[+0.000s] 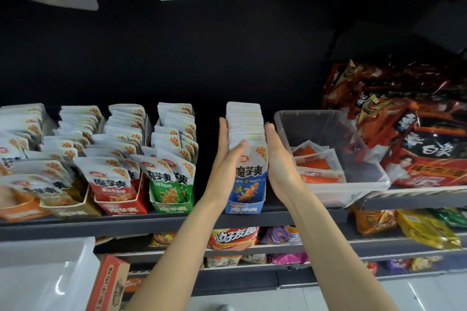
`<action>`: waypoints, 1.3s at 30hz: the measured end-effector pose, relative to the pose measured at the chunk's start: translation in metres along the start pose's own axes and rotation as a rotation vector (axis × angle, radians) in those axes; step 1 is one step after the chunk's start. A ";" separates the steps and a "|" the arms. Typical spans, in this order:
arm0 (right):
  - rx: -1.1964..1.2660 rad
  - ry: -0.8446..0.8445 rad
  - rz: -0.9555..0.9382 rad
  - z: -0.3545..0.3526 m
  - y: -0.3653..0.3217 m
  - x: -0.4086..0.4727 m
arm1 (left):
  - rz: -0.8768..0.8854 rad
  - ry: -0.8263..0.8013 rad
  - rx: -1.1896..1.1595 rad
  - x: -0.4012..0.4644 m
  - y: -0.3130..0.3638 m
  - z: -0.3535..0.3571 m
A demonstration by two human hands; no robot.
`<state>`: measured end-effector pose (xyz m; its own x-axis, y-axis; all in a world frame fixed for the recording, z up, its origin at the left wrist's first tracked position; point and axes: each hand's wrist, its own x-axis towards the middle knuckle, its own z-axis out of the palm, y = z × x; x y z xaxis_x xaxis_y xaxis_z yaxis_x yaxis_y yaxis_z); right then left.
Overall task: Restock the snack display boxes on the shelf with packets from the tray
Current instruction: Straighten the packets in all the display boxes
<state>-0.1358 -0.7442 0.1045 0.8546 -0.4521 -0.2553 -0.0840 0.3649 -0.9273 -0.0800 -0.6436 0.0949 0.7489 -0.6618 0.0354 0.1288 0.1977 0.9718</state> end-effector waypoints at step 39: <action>-0.488 0.153 -0.285 0.008 0.044 -0.046 | -0.064 0.115 0.202 -0.032 -0.006 0.007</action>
<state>-0.1745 -0.7007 0.0774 0.7973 -0.6032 0.0193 -0.1190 -0.1885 -0.9748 -0.1095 -0.6289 0.0895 0.8141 -0.5790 -0.0437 0.0547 0.0016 0.9985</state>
